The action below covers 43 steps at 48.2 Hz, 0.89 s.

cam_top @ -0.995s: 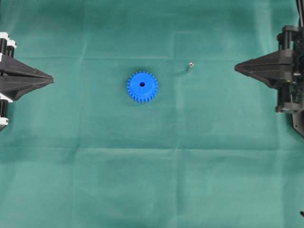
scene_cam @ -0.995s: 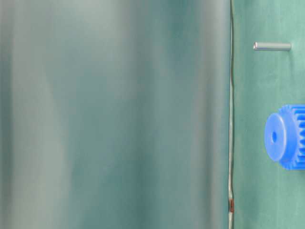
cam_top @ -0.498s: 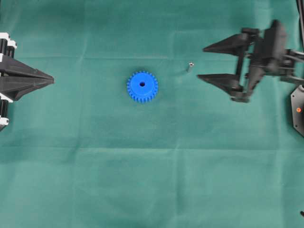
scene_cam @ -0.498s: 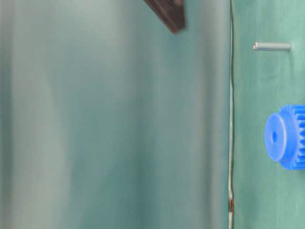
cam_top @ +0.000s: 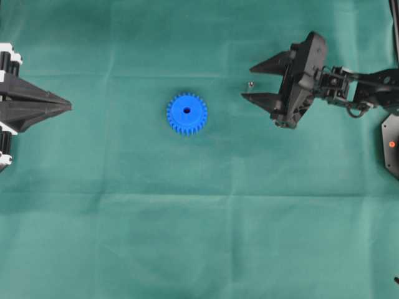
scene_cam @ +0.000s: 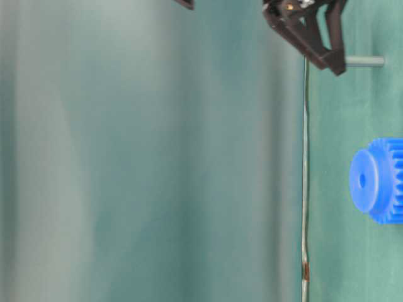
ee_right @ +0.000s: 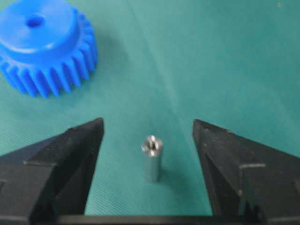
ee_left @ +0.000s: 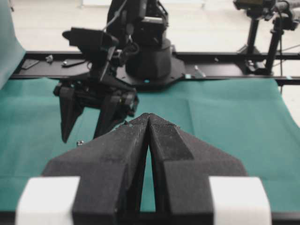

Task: Insert the shaft placed at a random location into the center hole of the medium gear at another random location.
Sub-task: 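Lower the right gripper over the shaft and close on it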

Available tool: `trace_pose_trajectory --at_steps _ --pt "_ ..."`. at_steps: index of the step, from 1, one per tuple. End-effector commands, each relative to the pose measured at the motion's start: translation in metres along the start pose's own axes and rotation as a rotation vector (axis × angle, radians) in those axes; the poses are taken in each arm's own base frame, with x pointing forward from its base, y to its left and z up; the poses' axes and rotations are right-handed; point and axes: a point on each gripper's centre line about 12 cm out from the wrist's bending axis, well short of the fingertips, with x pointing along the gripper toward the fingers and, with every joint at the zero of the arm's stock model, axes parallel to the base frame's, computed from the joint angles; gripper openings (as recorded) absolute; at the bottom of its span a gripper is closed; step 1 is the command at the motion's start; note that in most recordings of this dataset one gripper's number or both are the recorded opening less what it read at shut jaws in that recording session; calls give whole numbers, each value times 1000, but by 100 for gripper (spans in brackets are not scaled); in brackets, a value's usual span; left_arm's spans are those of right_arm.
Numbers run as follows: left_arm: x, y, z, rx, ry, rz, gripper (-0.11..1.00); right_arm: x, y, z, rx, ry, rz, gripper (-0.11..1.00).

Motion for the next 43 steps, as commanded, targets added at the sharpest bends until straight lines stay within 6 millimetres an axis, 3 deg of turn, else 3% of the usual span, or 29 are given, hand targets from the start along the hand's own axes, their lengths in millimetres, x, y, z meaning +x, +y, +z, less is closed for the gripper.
trace_pose_trajectory --at_steps 1,9,16,28,43 --pt "3 0 8 1 -18 -1 0 4 -2 4 2 -27 -13 79" --pt "2 0 8 1 -18 -1 0 4 -2 4 2 -37 -13 77" --pt "2 0 7 1 -14 -2 0 4 -2 3 -1 -34 -11 66" --pt "3 0 7 1 -8 -1 0 4 0 0 -19 -12 4 14" --pt "3 0 6 1 5 -2 0 5 1 3 -21 -19 6 13"
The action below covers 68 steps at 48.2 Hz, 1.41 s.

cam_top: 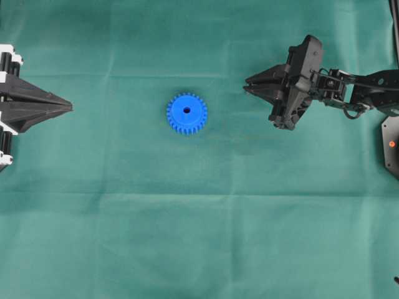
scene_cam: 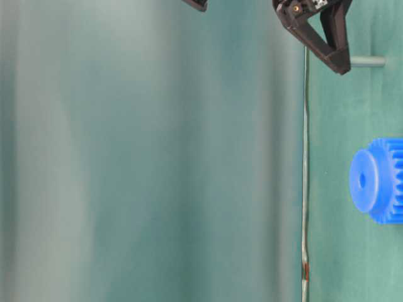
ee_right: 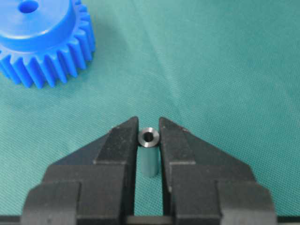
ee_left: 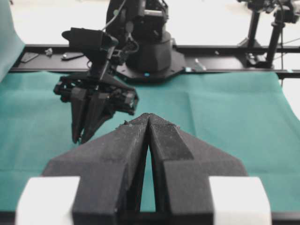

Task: Insert the shaft placed at a random location into the center hole of the medium gear at another random location.
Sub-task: 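Lower the right gripper over the shaft and close on it, then lift the shaft upright with the right gripper, then carry the shaft left over the blue gear's center hole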

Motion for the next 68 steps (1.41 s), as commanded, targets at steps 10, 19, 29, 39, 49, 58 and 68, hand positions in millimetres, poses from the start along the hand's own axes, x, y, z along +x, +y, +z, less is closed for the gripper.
trace_pose_trajectory --at_steps 10,19,29,39,49,58,68 --pt "2 0 9 1 -20 -2 0 -7 0 27 -11 -52 0 13" --pt "2 0 9 2 -20 -1 0 -20 0 57 -8 -25 4 13" --pt "2 0 9 1 -20 -2 0 -36 2 77 -12 -29 13 13" --pt "2 0 8 1 -18 -1 0 -36 2 76 -14 -26 13 13" --pt "2 0 9 0 -20 -1 0 -36 7 79 -19 -51 27 13" --pt "2 0 9 2 -20 -1 0 -30 24 83 -33 -63 74 13" --pt "2 0 7 0 -12 0 0 -22 41 86 -53 -57 118 13"
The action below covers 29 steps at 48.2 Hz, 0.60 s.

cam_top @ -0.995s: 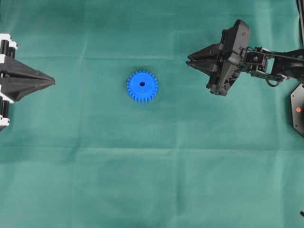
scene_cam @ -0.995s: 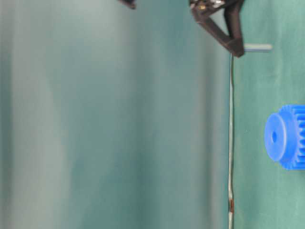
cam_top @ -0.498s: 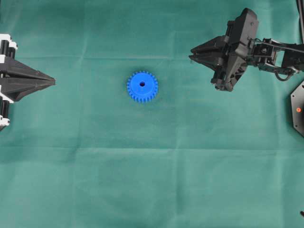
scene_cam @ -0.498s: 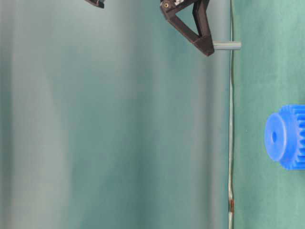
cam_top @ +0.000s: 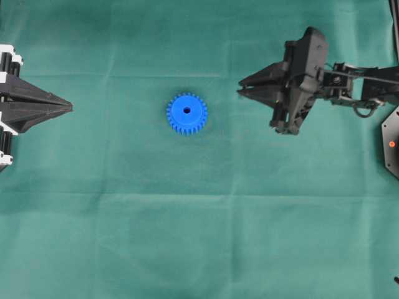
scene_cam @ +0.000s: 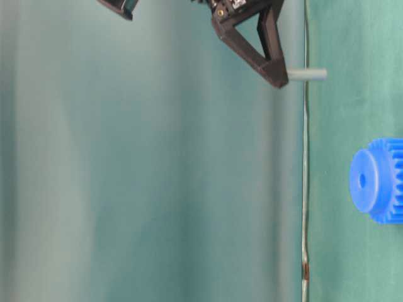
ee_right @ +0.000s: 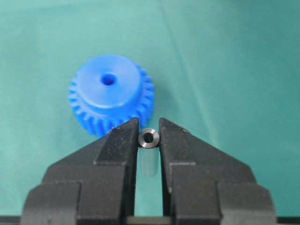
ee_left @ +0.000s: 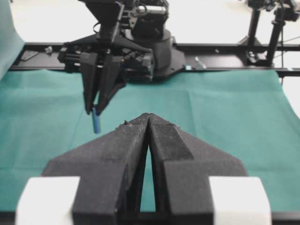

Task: Insert the shaft placed at a random location into the center hole of the medium gear at another random location.
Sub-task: 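Carry the shaft left over the blue gear's center hole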

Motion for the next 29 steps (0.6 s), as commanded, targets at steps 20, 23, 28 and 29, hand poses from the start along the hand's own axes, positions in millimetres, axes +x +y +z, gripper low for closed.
trace_pose_trajectory --at_steps 20,23,28,29 --pt "2 0 8 2 -17 -1 0 18 9 23 -17 -49 22 13" --pt "2 0 8 2 -15 -1 0 23 11 26 -19 -52 27 13" --pt "2 0 8 2 -15 -1 0 31 14 33 -27 -62 34 13" --pt "2 0 8 1 -15 -2 0 33 14 34 -29 -63 35 13"
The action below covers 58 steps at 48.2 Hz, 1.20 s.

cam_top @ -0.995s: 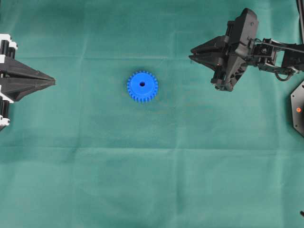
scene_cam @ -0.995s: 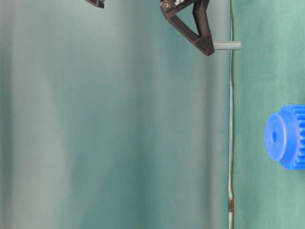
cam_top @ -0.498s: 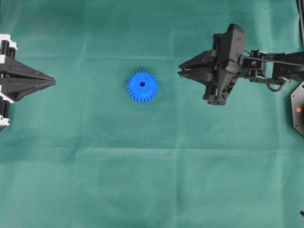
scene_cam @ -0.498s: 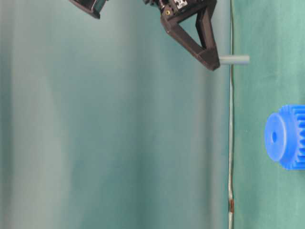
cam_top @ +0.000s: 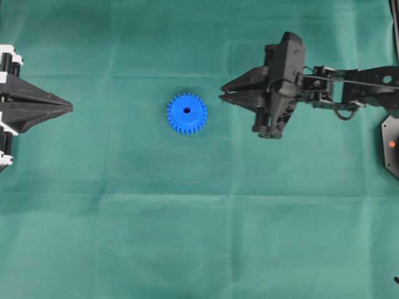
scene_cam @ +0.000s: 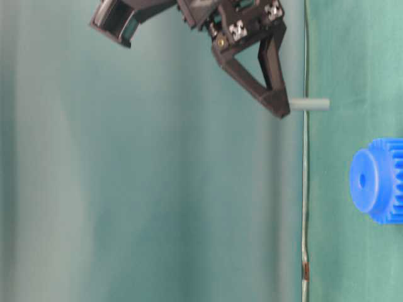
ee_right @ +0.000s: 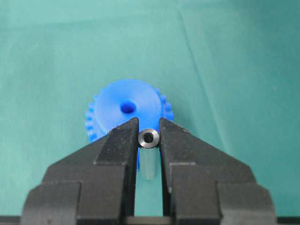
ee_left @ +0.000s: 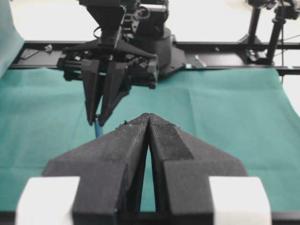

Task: Insert the shaft placed at a random location into the center hole of the medium gear at another random location.
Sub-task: 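Carry the shaft left over the blue gear's center hole, then lower the shaft into the gear's center hole with the right gripper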

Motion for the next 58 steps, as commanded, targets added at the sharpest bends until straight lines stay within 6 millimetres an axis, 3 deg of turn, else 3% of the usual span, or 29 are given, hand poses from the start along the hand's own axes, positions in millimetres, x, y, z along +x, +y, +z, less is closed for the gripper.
trace_pose_trajectory --at_steps 1,26,58 --pt "2 0 9 2 -21 0 0 8 4 20 -17 -49 9 13" --pt "2 0 9 0 -21 0 0 54 14 34 -26 -28 31 13" --pt "2 0 9 0 -21 0 0 68 16 26 -20 -18 32 13"
